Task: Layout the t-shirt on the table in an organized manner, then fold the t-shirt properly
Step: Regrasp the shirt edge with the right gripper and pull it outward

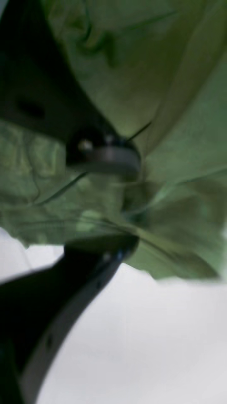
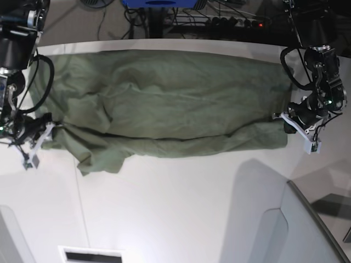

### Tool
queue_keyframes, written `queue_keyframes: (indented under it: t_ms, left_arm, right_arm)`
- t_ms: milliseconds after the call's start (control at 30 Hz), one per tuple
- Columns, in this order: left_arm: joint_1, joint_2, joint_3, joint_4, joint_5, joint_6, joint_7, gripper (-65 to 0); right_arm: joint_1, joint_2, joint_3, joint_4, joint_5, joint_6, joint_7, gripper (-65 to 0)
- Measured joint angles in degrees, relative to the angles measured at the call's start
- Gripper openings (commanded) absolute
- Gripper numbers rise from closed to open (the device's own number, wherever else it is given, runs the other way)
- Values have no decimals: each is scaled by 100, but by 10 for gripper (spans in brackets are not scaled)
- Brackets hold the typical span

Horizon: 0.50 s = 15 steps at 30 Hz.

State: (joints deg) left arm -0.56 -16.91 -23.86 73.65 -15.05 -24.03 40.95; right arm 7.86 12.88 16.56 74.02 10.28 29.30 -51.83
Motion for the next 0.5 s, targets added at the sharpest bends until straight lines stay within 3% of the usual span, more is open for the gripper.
queue_keyframes:
  t_ms: [67,167,300,500]
  left_arm:
    - [-9,39,0,0,7,0,0,-650]
    - [-9,59,2,0,4,-2,4,-650]
    - [-11,55,-4,0,-11,0,-2,-650]
    - [-11,55,-4,0,-9,-2,7,-650]
  right_arm:
    - [-28,-120,-7,540,-31,-24,-35,-249]
    - [136,-306,-184,673,37,85,-319,-245]
    - [649,-407,-697,-164,63,74,-203,-245]
    - [1071,-658,-789,-1080,7,74,153,-245]
